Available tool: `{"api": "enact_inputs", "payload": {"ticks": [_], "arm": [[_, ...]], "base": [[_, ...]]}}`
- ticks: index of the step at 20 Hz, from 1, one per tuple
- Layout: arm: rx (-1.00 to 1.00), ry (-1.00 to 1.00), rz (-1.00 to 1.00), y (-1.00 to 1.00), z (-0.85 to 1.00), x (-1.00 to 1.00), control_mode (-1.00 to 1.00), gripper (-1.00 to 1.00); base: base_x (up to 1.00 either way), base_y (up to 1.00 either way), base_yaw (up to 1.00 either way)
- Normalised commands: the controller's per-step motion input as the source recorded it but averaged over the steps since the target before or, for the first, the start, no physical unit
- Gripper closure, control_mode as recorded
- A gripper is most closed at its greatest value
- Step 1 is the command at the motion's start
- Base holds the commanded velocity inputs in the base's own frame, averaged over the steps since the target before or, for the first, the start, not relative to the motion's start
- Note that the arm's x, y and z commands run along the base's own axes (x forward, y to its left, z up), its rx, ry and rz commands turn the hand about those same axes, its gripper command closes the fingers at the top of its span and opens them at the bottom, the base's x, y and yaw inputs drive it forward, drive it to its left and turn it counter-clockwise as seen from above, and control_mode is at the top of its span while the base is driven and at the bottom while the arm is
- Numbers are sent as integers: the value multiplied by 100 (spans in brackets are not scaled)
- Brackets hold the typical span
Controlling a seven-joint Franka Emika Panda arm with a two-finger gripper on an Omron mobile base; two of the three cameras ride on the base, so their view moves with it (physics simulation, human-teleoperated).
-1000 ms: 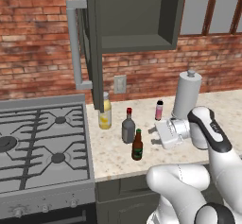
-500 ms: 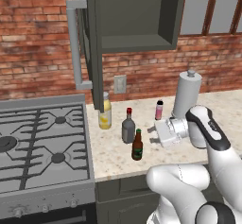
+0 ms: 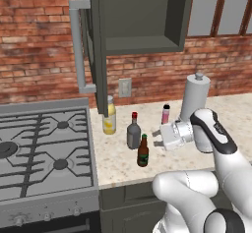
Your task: Sort all alcoholic drinks to one cabinet, and non-alcoholic drinks to the other.
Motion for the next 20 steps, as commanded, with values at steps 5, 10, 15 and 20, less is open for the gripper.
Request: {"api": "enact_inputs", "payload": {"ticks": [5,10,15,20], "arm": [[0,2,-8,18,-23,0,-100,-100],[0,1,-7,16,-28,0,-100,-100],[0,3,-7,14,-41,0,-100,-100],[0,2,-6,17,-43,0,-100,-100]], "base": [[0,0,0],[0,0,0],[0,0,0],[0,0,0]]}}
